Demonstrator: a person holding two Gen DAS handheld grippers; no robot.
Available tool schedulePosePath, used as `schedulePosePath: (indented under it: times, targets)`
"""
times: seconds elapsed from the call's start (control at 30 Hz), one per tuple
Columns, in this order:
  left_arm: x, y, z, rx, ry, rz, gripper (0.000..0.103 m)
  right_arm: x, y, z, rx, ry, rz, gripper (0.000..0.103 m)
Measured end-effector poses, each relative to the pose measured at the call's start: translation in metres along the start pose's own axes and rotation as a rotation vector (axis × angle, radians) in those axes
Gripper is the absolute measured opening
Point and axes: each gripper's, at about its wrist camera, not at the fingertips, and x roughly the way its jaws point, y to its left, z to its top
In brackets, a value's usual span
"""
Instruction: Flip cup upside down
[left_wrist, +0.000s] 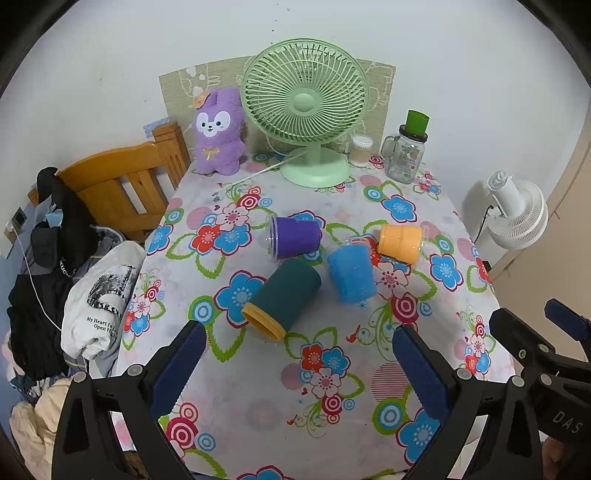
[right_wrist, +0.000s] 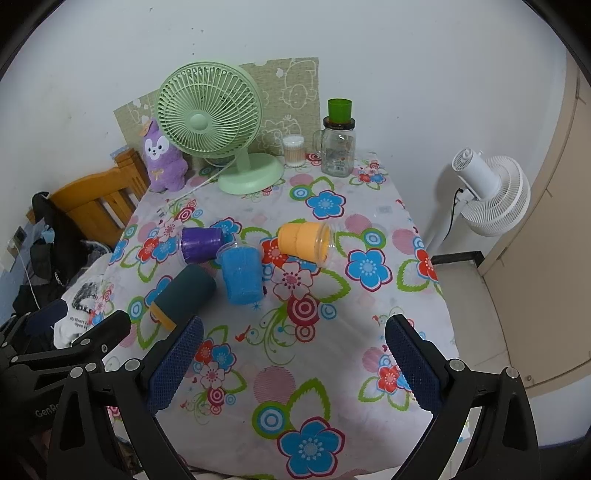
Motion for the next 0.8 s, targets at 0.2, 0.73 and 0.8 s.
schedulePosePath:
  times: [0.2,0.73,0.8]
  targets:
    - [0.0004,-0.0008,0.0002,0.004,0.001,-0.001,0.102,0.0001,-0.0003,-0.0007,0.001,0.004,0.001,0.1]
    - [0.0037,-0.0036,0.0024,0.028,0.009,0.0,0.102,0.0052,-0.0017,0.0038,-0.016,0.017,0.018,0.1]
    - [0.0051,-0.0043,0.0033,0.031,0.011,0.006,0.102,0.0065,-0.003,0.0063,-0.022,0.02,0.024,0.1]
